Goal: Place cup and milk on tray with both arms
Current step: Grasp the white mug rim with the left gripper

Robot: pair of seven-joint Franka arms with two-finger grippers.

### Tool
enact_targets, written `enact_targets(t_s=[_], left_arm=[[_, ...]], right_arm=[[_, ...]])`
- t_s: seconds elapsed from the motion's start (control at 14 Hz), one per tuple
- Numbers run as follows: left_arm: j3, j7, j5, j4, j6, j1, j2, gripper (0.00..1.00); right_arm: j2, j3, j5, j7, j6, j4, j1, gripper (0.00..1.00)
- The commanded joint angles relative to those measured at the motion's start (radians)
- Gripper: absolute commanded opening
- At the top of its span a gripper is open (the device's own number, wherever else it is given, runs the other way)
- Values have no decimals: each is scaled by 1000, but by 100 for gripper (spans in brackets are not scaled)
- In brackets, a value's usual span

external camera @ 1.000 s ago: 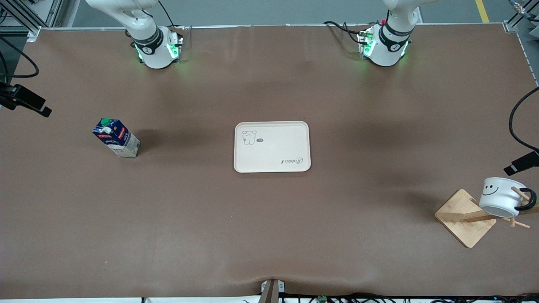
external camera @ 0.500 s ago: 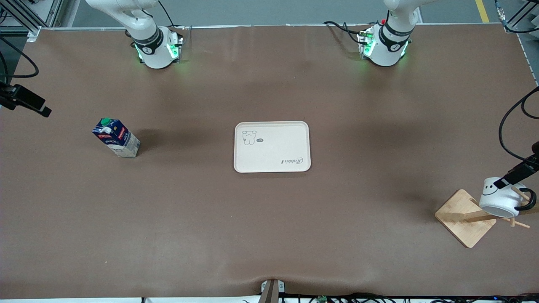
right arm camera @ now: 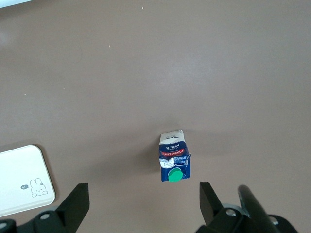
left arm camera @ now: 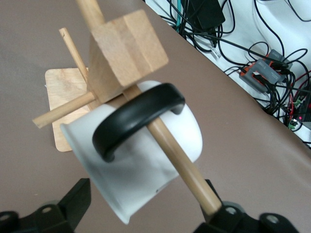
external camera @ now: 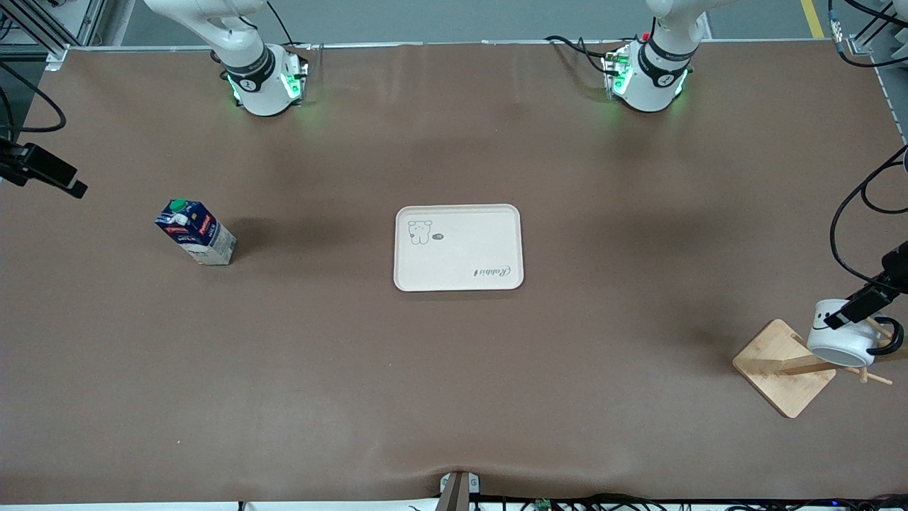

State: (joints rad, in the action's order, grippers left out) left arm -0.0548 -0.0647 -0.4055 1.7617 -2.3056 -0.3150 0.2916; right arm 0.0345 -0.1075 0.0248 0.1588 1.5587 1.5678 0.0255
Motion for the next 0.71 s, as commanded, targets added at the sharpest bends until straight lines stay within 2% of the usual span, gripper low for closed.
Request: enact_targets(t_s=[0.0, 0.14, 0.64], left_arm=[[-5, 11, -16, -15, -12, 2, 11, 78], [-7, 12, -15, -13, -11, 5, 15, 61], [-23, 5, -3, -11, 12, 8, 8, 23]], right_arm=[[-4, 2, -5, -2, 0, -5, -4, 100], [-4, 2, -5, -1, 1, -5, -1, 100], [-11, 2, -6, -2, 0, -5, -1, 100]])
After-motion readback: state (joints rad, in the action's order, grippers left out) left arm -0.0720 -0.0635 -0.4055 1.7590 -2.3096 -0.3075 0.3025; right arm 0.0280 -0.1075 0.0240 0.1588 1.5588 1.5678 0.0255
